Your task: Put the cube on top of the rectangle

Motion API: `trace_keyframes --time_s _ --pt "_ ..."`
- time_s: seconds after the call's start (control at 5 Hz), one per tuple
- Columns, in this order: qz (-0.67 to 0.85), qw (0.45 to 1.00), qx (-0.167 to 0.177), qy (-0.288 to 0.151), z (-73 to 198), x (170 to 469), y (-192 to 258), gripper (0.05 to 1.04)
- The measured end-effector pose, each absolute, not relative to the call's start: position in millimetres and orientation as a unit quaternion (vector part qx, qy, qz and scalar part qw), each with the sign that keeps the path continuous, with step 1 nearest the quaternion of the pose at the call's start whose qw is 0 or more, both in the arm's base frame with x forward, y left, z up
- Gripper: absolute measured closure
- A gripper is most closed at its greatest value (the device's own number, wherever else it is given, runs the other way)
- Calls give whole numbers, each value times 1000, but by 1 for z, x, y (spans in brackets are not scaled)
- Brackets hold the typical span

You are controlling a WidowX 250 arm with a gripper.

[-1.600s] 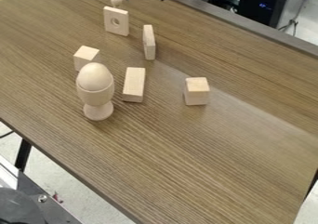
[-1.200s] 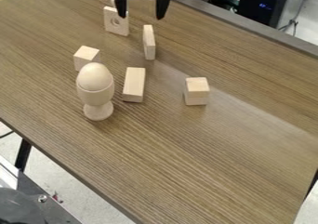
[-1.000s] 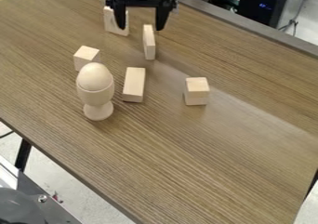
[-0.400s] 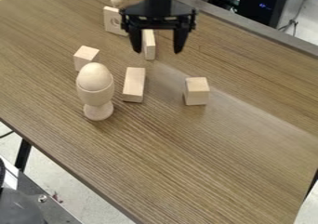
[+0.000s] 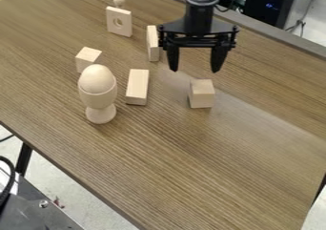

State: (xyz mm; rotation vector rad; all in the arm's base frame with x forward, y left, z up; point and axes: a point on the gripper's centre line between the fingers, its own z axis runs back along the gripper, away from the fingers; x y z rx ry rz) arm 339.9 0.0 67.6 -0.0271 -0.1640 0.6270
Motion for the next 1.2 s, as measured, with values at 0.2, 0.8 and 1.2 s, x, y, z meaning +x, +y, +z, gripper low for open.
trace_keyframes --time_s 0.2,0.8,1.2 --pt "323 943 -23 -73 63 336 -5 84" --pt "305 950 -42 -44 45 342 -18 84" --pt "290 956 -44 -19 23 344 -22 393"
